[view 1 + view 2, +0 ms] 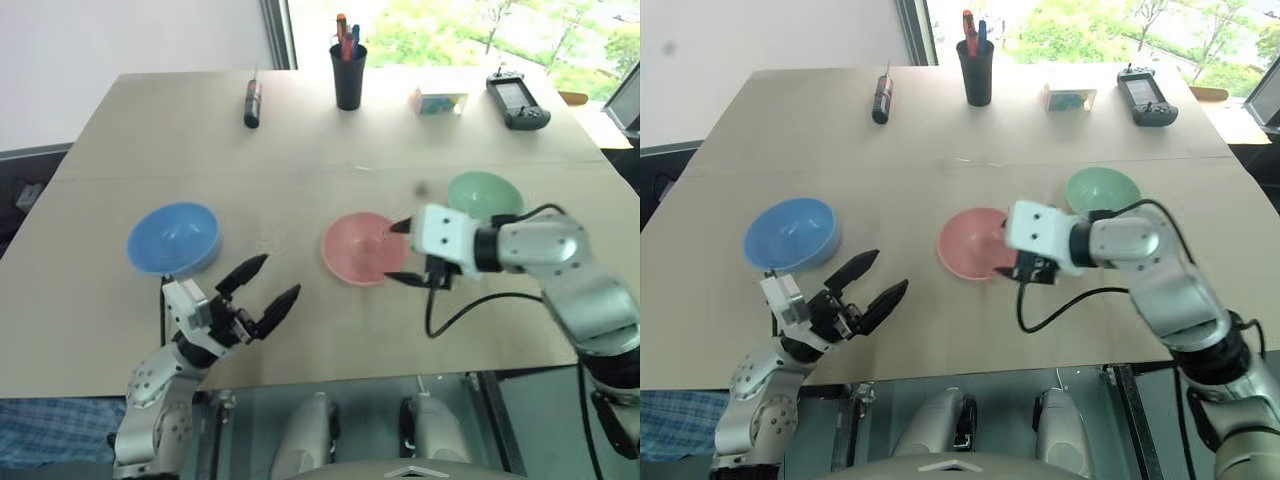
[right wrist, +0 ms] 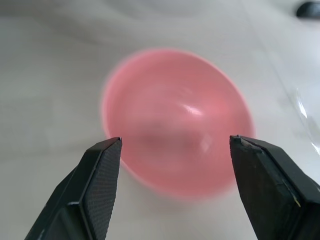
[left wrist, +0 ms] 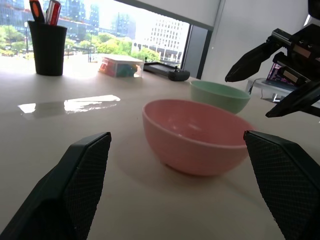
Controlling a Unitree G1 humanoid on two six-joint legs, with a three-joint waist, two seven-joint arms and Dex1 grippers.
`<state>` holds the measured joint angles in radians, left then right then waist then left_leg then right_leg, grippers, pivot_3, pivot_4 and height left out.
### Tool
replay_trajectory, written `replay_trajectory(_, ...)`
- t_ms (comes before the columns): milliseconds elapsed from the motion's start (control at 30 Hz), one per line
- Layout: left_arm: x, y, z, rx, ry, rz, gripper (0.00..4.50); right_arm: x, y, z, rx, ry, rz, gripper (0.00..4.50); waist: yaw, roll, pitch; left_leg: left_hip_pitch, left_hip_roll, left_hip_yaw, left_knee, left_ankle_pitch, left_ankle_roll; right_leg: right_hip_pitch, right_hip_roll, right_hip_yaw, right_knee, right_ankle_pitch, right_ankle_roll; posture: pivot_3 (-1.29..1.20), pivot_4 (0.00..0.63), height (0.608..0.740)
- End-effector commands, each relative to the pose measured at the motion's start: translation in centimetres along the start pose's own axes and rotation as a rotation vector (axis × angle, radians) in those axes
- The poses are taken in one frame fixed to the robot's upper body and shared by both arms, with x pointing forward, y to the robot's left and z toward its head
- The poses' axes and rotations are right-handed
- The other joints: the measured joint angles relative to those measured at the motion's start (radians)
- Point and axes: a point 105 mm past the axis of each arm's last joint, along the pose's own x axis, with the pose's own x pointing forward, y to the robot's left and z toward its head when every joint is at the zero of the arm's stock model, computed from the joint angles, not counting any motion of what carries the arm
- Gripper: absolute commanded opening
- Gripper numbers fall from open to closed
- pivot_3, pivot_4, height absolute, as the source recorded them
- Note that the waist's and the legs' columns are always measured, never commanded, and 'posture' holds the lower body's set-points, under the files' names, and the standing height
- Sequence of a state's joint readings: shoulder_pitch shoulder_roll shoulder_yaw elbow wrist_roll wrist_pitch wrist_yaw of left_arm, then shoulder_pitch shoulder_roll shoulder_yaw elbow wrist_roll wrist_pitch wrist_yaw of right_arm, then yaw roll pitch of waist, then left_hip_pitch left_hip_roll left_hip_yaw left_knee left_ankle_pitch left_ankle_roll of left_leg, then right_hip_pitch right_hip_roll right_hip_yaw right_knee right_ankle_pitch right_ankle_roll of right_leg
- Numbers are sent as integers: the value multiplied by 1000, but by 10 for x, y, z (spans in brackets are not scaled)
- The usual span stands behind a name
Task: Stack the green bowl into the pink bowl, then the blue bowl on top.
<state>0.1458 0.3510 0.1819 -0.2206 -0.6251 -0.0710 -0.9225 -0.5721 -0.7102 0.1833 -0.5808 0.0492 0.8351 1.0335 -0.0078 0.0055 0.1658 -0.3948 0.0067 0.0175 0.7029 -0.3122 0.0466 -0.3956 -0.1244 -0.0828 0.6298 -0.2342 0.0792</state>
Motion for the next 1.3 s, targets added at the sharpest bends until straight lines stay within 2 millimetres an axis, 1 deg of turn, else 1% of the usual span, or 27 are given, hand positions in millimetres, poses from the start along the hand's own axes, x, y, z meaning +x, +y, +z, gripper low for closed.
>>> replay_trajectory(33,11,-4,4,-14,-37,-43,4500,-19,-28,-20,42,77,-146,3626,-2,0,0,0,0,0,0,0,0,0,0,0,0,0,0,0,150,737)
replay_trajectory(133,18,-8,6,-19,-54,-78,4500,-25,-36,-45,103,130,-182,3626,-2,-1,0,0,0,1,0,0,0,0,0,1,0,0,0,0,150,737)
replay_trajectory(233,23,-8,7,-19,-62,-95,4500,-29,-46,-60,160,160,-232,3626,-4,0,0,0,0,1,0,0,0,0,0,1,0,0,0,0,150,737)
replay_trajectory(300,26,-6,7,-20,-67,-96,4500,-31,-52,-71,164,196,-257,3626,-3,0,0,0,0,1,0,0,0,0,0,1,1,0,0,0,150,737)
replay_trajectory(533,31,-8,6,-22,-81,-114,4500,-27,-71,-102,169,264,-325,3626,-3,0,0,0,0,1,0,0,0,0,0,1,1,0,0,0,150,737)
replay_trajectory(600,32,-10,6,-22,-85,-121,4500,-23,-72,-111,185,281,-323,3626,-3,0,0,0,0,2,1,0,0,0,0,1,1,0,0,0,150,737)
replay_trajectory(700,32,-10,8,-11,-92,-121,4500,-18,-68,-129,192,321,-299,3626,-1,0,0,0,0,1,1,0,0,0,0,1,1,0,0,0,150,737)
replay_trajectory(767,32,-9,9,-7,-94,-122,4500,-15,-66,-135,194,332,-290,3626,-1,0,0,0,0,2,1,0,0,0,0,1,0,0,0,0,150,737)
replay_trajectory(800,31,-10,9,-6,-93,-123,4500,-13,-66,-137,196,333,-286,3408,-1,0,0,0,0,2,1,0,0,0,0,1,0,0,0,0,150,737)
replay_trajectory(833,31,-10,9,-5,-93,-123,4500,-12,-66,-138,196,332,-283,3075,-2,0,0,0,0,2,1,0,0,0,0,1,0,0,0,0,150,737)
replay_trajectory(867,31,-10,10,-4,-93,-125,4500,-11,-66,-139,195,333,-280,2883,-2,0,0,0,0,2,1,0,0,0,0,1,1,0,0,0,150,737)
replay_trajectory(933,30,-12,11,-3,-96,-129,4500,-10,-66,-142,189,337,-276,1748,-1,0,0,0,0,2,1,0,0,0,0,1,1,0,0,0,150,737)
replay_trajectory(967,31,-13,12,-2,-99,-131,4500,-10,-66,-142,187,337,-275,1534,-1,0,0,0,0,2,1,0,0,0,0,1,1,0,0,0,150,737)
replay_trajectory(1000,31,-13,13,-1,-102,-131,4500,-9,-66,-142,186,336,-274,1133,-2,0,0,0,0,2,1,0,0,0,0,1,1,0,0,0,150,737)
replay_trajectory(1100,33,-14,15,5,-117,-129,4500,-7,-64,-142,183,332,-267,135,-2,-1,-1,0,0,2,1,0,0,0,0,1,1,0,0,0,150,737)
replay_trajectory(1133,33,-14,15,5,-119,-127,4500,-7,-64,-142,181,332,-265,21,-1,-3,-2,1,0,2,1,0,0,0,0,1,1,0,0,0,150,737)
replay_trajectory(1300,36,-14,16,8,-123,-128,4500,-7,-65,-140,171,328,-265,21,0,-3,-2,1,0,2,1,0,-1,1,0,1,1,0,0,0,150,737)
